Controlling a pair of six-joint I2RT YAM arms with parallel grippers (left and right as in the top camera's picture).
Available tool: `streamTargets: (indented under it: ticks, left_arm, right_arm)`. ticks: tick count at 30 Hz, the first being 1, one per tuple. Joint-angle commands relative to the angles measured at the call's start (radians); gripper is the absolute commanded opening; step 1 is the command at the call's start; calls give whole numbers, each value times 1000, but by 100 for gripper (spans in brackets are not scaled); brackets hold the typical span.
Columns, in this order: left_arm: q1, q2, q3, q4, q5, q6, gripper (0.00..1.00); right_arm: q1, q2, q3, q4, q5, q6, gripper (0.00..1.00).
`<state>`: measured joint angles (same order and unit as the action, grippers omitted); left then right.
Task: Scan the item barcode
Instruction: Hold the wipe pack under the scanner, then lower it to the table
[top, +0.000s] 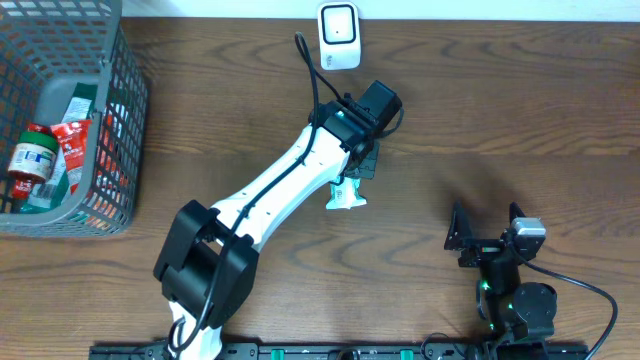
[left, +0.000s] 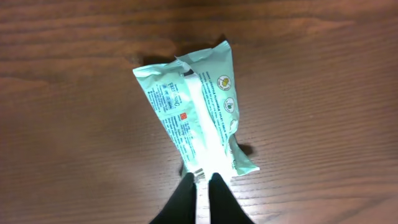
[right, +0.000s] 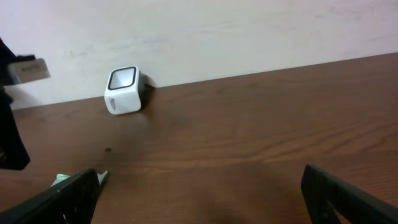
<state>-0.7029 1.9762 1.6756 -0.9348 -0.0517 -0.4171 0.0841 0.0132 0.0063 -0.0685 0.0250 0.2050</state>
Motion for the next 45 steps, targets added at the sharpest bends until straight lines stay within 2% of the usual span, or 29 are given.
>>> streamTargets:
  ticks: [1,13,16,18,19,22,23,27,31,35,39,45]
  left_arm:
    - [4,43,-26,-2,22,5,9]
    - [-1,182,-51,10,66,5,9]
    - [0,207,-51,7,66,6,13]
    - [2,208,-51,5,66,15,17]
    - [2,205,-50,6,66,28,29]
    - [6,187,-29,-7,66,57,53]
    - [8,177,-24,-12,66,64,58]
    - [20,126,-21,-12,60,65,64]
    - [62,99,-21,-13,9,49,66]
    - [116,100,-23,-18,12,-34,66]
    - [172,101,-27,-28,91,-79,66]
    - [193,111,-92,-6,127,-79,51]
  right_arm:
    - [-6,0,-1,-3,-1,4,99]
    - [-6,0,-1,-3,-1,4,99]
    - [-6,0,-1,-4,0,4,99]
    - [-6,0,-1,-3,-1,4,99]
    - [-6,0,-1,-3,-1,4,99]
    - [-6,0,-1,-4,-1,4,99]
    - [-6,0,-1,-4,-1,4,99]
    - [-6,0,-1,-4,-1,4,99]
    - [-6,0,-1,-3,-1,4,99]
    - [-6,0,-1,-3,-1,4,99]
    - [-6,0,-1,-3,-1,4,99]
    - [-6,0,-1,-3,-1,3,99]
